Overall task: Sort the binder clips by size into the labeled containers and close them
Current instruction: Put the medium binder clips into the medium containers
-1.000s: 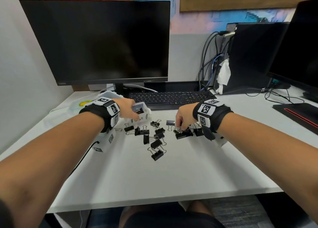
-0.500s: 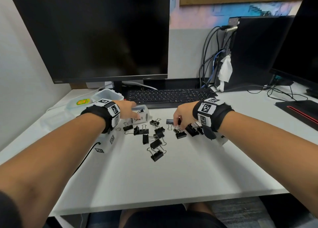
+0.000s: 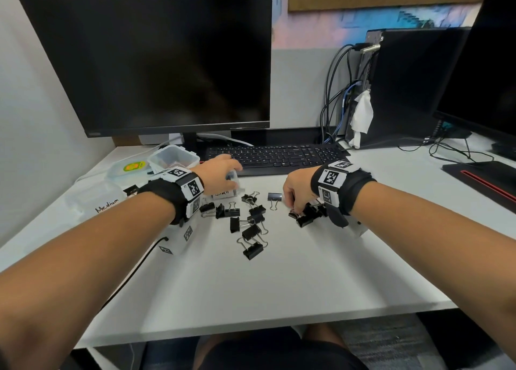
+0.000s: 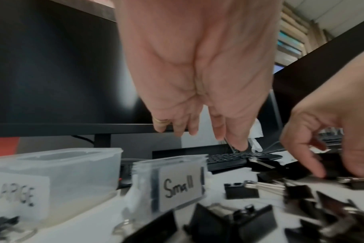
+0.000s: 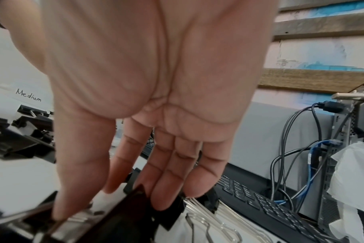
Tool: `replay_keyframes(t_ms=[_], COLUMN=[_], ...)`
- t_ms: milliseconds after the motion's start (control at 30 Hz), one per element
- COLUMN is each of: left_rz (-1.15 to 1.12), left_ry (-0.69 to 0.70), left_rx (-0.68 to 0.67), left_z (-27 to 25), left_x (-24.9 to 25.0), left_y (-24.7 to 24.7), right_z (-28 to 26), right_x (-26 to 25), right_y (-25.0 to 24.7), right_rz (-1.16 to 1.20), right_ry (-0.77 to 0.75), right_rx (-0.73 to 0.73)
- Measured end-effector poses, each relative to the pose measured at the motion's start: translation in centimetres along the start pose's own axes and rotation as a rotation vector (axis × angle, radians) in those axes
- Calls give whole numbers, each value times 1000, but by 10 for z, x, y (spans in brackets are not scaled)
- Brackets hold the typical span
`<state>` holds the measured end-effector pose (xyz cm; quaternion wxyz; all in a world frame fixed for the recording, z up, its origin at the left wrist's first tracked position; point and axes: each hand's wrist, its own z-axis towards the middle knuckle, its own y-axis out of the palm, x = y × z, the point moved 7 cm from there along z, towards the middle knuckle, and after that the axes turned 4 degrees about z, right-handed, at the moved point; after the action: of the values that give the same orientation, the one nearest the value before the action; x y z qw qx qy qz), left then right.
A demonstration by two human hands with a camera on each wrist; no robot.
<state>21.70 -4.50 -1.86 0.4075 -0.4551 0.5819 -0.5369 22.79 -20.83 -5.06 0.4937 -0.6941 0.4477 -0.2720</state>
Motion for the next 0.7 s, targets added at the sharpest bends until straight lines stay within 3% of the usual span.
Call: replay_keyframes(t_ms=[100,300,467,700], left_rz=[-4,68,146,187], left_ry=[93,227,247,242], left_rx=[-53,-281,-414,-457], left_z=[-5,-18,-20,-27], left_x=[24,75,100,122], left_y=[3,14,27,32], right_z=[-2,-15,-27,-34], right_x=[3,9,13,20], right_y=[-1,-2,-6,8], right_rz=[-5,6,25,89], right_ry=[18,30,16,-4], right_rx=[12,21,50,-31])
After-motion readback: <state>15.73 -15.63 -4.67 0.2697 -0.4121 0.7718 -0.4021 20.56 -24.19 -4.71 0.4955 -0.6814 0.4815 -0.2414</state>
